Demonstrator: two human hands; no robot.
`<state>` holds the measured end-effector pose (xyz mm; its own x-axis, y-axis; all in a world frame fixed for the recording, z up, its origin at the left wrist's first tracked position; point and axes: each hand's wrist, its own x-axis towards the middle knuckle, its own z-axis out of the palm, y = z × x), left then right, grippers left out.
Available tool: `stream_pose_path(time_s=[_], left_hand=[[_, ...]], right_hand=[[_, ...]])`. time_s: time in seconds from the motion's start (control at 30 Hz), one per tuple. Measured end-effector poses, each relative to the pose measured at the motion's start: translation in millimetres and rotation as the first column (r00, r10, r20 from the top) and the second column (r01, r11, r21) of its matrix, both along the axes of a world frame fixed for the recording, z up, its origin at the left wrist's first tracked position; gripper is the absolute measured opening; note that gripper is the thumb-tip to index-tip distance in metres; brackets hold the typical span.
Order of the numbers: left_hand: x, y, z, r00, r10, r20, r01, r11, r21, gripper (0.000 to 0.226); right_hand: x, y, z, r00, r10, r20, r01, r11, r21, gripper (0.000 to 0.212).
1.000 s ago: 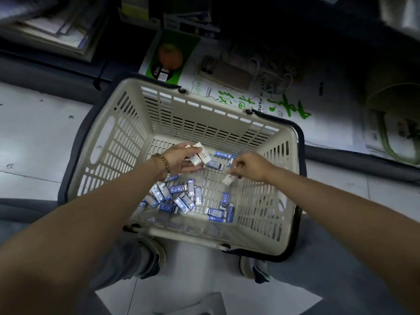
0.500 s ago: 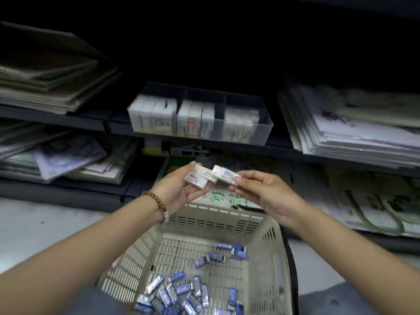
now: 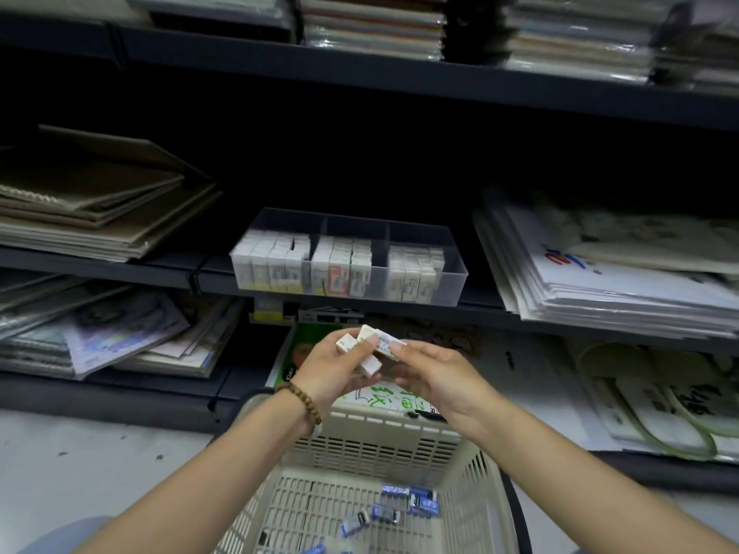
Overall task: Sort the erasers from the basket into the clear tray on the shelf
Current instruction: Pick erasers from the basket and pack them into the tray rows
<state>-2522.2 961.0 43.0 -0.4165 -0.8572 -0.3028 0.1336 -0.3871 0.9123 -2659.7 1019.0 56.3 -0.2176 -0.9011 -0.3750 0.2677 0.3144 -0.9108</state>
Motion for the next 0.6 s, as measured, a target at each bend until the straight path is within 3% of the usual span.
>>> stream_pose_path(time_s=[0.1,0.2,0.47,0.6], left_hand=[[1,-4,8,0.996,0.003,-0.093,0.007,0.995,0.100,0.026],[6,-11,13,0.979,0.066,-0.195,-0.034,0.986,0.161,0.023],[8,-10,0,0.996,0.094,0.006,-0.094,0.995,0.036,0.012],[-1,-5,-4,0.997,0.060,-0.046,-0.058,0.997,0.056,0.020]], right_hand=[[-2,-3,6,0.988,-0.050,0.145,0.055,0.998,-0.032,0.018],[-11,-6,14,0.981,-0.072,0.180,0.087,0.994,-0.073,0.013],[-15,-1,14,0.985,-0.019,0.172,0.032,0.997,-0.071,0.018],[-6,1,6,0.986,-0.040,0.159,0.042,0.999,-0.013,0.009]])
